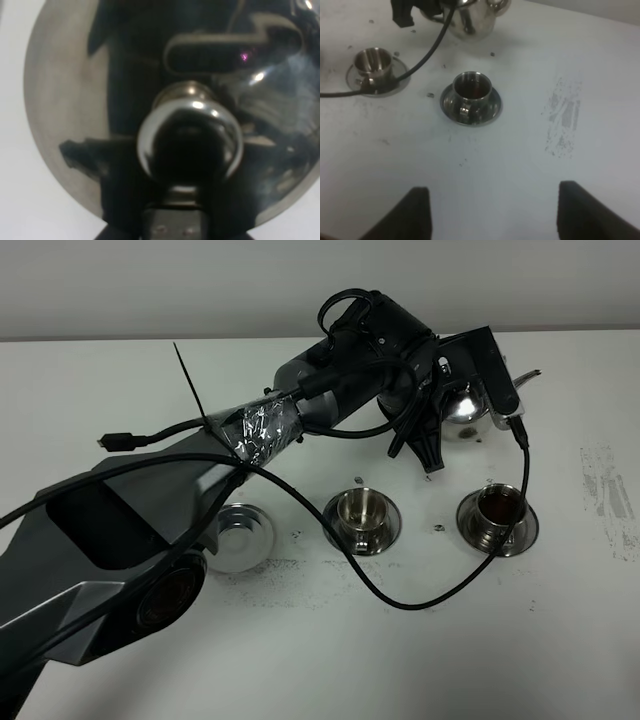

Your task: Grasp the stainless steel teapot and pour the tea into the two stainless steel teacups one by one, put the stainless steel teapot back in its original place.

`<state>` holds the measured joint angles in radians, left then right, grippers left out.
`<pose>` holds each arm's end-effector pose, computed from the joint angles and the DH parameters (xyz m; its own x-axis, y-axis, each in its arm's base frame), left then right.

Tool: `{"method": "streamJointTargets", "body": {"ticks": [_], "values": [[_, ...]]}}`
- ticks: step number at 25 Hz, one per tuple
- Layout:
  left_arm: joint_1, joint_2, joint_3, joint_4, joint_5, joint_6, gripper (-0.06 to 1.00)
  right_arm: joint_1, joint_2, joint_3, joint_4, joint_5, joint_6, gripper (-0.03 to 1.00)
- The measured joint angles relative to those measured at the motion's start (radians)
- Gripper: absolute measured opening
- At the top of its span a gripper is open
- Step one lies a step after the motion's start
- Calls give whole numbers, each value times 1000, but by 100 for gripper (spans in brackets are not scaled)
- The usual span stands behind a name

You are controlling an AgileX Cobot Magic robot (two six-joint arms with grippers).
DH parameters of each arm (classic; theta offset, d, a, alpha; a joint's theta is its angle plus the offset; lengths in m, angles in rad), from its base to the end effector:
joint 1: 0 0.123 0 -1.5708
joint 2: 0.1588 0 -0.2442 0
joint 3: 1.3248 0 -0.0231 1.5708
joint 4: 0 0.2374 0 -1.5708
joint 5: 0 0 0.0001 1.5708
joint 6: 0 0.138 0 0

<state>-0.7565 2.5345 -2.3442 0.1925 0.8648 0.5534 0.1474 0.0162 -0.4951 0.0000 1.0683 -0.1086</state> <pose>0.4043 -0.3539 0.1156 -0.0748 0.9251 -0.3722 0.8549 0.2516 0.4536 0.0677 0.0100 0.2458 -0.4574 -0.1775 -0.8714 -0.1976 0.9757 -0.0950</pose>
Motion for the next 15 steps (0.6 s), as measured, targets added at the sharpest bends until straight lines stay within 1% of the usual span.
{"method": "streamJointTargets", "body": {"ticks": [7, 15], "values": [[3, 0, 0, 0, 70, -37, 17, 0, 0, 0, 0, 0, 0, 52], [3, 12, 0, 0, 102, -56, 17, 0, 0, 0, 0, 0, 0, 52]]}}
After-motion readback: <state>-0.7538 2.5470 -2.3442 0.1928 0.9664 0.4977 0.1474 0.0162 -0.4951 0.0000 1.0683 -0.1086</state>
